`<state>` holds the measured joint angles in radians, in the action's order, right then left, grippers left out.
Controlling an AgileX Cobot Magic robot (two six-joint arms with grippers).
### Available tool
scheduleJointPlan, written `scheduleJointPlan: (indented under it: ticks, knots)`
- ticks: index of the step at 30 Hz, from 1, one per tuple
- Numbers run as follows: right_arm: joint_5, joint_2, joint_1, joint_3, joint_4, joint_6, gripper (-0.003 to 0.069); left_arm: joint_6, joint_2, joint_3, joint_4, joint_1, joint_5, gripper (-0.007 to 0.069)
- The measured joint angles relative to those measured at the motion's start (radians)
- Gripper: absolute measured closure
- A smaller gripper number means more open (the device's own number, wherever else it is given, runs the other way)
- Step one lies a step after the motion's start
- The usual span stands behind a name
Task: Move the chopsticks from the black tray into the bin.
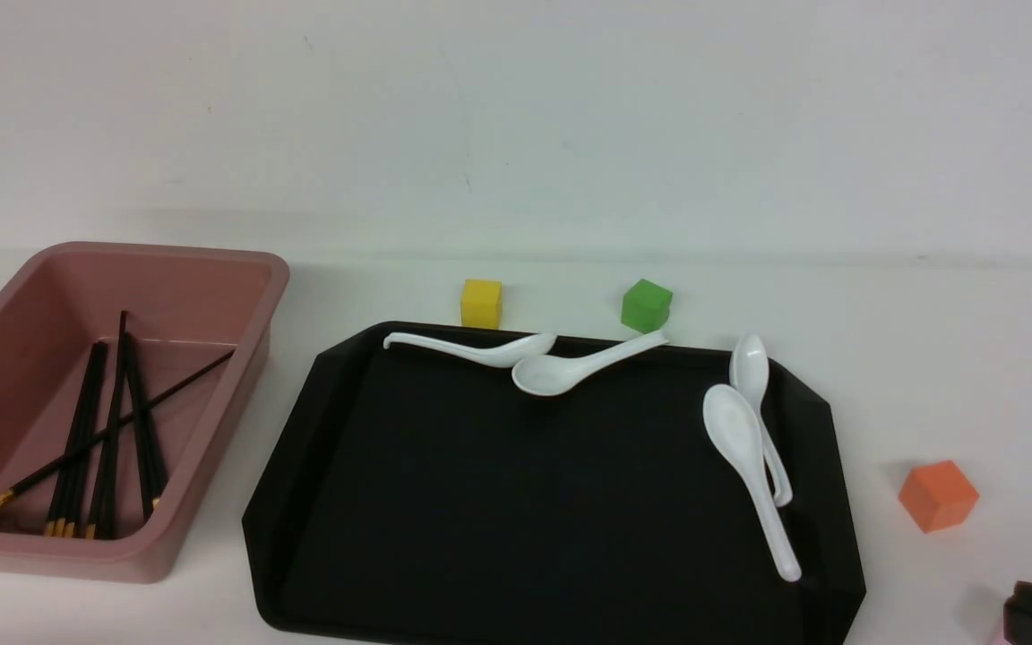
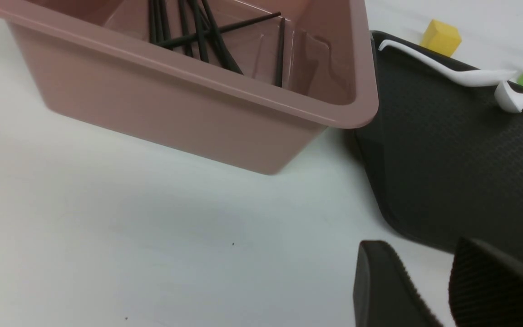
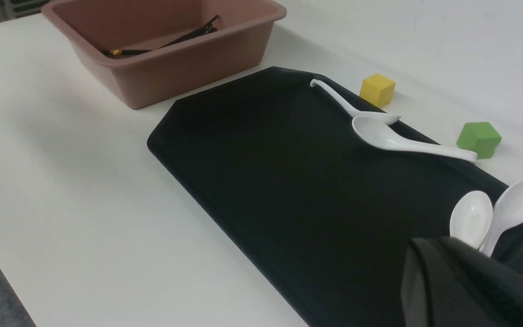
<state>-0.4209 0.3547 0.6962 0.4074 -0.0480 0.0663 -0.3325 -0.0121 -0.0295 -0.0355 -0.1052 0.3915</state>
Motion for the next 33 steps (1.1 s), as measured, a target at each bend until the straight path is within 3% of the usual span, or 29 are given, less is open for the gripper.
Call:
scheduleJointPlan:
  ticks: [8, 17, 25, 33]
  knots:
    - [0.038, -0.062, -0.061, -0.064, -0.003, 0.001, 0.0618, 0.000, 0.000, 0.000, 0.000, 0.000, 0.000, 0.0385]
    - [0.086, -0.229, -0.343, -0.260, 0.000, 0.001, 0.0610, 0.000, 0.000, 0.000, 0.000, 0.000, 0.000, 0.0385]
    - [0.091, -0.354, -0.525, -0.392, 0.000, 0.001, 0.0599, 0.000, 0.000, 0.000, 0.000, 0.000, 0.000, 0.0385]
    - [0.059, -0.365, -0.556, -0.427, 0.001, 0.001, 0.0587, 0.000, 0.000, 0.000, 0.000, 0.000, 0.000, 0.0385]
